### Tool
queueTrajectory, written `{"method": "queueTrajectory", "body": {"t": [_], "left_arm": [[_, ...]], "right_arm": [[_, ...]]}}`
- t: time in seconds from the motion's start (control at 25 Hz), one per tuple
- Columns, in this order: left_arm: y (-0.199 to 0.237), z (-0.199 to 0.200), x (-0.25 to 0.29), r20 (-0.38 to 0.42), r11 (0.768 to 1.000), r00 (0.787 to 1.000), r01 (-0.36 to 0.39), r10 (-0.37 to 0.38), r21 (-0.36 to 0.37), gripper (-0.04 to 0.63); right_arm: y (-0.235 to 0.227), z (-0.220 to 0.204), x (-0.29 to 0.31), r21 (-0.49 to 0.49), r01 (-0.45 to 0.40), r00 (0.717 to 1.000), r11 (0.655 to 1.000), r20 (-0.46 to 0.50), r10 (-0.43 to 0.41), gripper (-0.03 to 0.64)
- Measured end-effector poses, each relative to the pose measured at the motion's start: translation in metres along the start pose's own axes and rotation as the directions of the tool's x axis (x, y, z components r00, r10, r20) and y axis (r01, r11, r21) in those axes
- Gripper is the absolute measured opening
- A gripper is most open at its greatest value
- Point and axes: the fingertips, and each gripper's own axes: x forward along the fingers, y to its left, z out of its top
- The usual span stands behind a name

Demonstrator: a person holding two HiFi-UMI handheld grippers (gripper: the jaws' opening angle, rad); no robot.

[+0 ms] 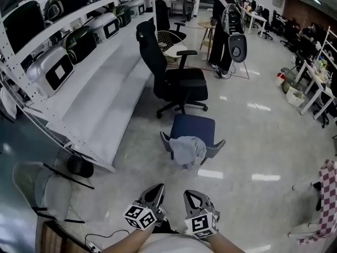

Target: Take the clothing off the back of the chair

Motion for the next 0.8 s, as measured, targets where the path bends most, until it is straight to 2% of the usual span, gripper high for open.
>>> {"method": "queueTrajectory", "body": {"t": [0.2,0.44,0.8], "left_arm": [[0.025,0.011,0.02,-0.014,0.999,0.999,0.037,-0.037,-0.022,0.008],[0.056,0.029,0.037,-0.042,0.995,0.994,0.103,-0.103,0.003,0.008],[0.052,0.027,0.053,-0.076,0.978,0.976,0.201,-0.204,-0.047,0.008]], "right_arm": [[-0.008,0.007,0.033,0.006,0.027,0.999,1.0,-0.037,-0.027,0.017],[-0.01,0.02,0.071,0.015,0.08,0.994,0.997,-0.078,-0.079,0.017],[-0.021,0.026,0.082,0.014,0.142,0.98,0.99,-0.141,-0.139,0.017]]}}
